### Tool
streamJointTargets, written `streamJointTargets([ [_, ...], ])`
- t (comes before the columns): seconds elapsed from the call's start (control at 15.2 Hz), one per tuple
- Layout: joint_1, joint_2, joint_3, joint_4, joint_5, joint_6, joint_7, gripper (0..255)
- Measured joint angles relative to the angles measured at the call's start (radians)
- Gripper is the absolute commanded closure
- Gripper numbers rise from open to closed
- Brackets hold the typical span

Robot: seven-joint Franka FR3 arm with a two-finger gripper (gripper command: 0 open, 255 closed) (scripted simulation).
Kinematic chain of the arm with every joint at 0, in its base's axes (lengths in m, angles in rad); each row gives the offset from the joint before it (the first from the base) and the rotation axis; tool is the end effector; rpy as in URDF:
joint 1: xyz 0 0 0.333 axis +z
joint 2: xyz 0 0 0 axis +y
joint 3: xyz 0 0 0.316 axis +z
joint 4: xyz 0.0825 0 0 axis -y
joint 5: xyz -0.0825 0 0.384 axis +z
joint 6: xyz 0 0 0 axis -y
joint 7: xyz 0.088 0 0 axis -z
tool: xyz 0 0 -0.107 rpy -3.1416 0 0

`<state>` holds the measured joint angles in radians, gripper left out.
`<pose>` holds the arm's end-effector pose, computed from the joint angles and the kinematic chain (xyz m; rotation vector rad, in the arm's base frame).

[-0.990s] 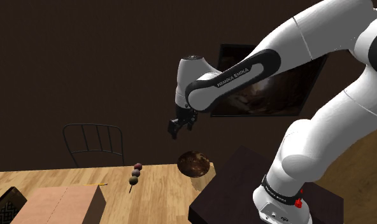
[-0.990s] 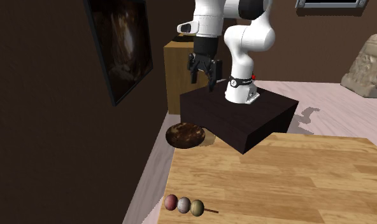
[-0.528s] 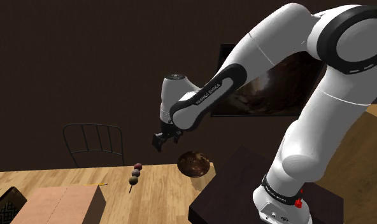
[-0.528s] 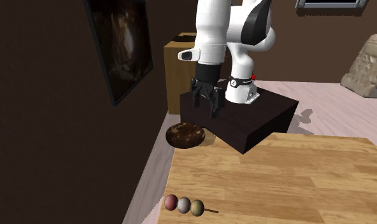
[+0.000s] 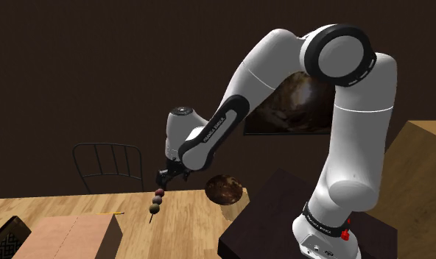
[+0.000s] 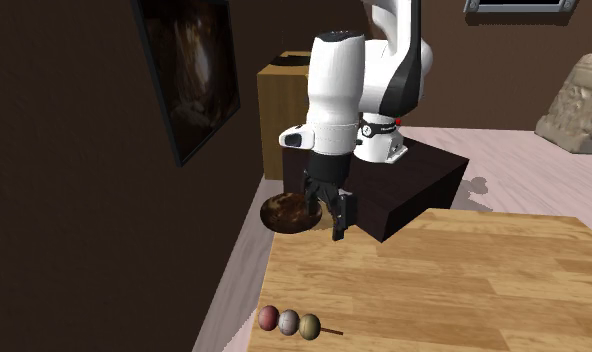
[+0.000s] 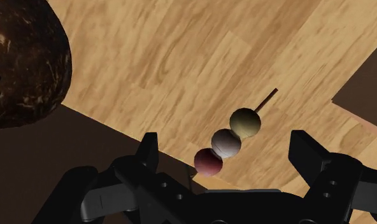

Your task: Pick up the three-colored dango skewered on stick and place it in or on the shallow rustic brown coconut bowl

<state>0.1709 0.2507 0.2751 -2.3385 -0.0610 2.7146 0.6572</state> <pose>0.4779 0.2327 0.2450 -3.0235 0.2578 -0.1463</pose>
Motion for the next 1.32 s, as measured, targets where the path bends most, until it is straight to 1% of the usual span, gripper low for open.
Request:
streamJointTargets([
  [0.33, 0.069, 0.199, -0.039, 0.156, -0.052, 0.059, 0.095, 0],
  [0.53, 0.106, 0.296, -0.056, 0.255, -0.06, 0.068, 0.133, 0],
  [0.73, 0.129, 0.353, -0.07, 0.293, -0.07, 0.09, 0.151, 0],
  [0.99, 0.143, 0.412, -0.085, 0.329, -0.079, 0.114, 0.157, 0],
  [1.32, 0.149, 0.429, -0.09, 0.336, -0.083, 0.124, 0.161, 0],
])
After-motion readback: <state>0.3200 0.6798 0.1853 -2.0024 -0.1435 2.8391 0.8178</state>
